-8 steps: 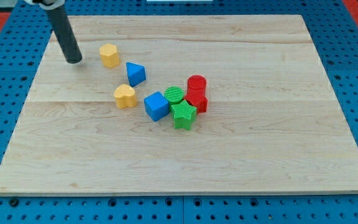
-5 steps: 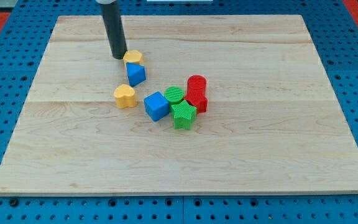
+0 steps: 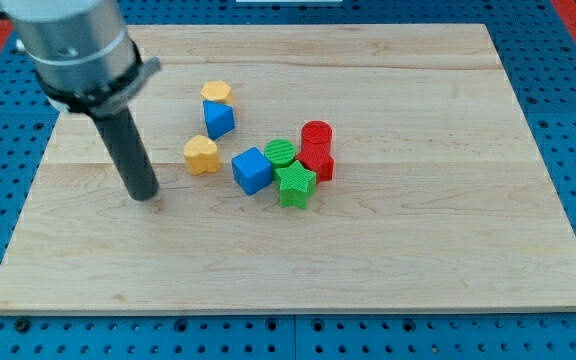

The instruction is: Place the yellow heart diagonally right to the yellow hexagon

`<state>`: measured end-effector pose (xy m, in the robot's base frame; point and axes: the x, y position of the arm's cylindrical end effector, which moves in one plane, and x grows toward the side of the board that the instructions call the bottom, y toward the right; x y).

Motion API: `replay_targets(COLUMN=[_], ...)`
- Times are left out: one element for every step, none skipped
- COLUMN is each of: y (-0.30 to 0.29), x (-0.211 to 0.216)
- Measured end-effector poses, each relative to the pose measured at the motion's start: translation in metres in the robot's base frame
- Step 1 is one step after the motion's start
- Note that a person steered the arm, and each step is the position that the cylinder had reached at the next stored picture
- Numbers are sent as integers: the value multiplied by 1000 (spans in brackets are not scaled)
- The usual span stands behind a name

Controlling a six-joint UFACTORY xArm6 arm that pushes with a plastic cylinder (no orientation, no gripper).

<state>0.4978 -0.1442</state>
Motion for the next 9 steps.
replay_targets(y=[45, 58, 58, 65, 69, 60, 23, 5, 1], x=[16, -9, -32, -41, -47, -54, -54, -69, -94])
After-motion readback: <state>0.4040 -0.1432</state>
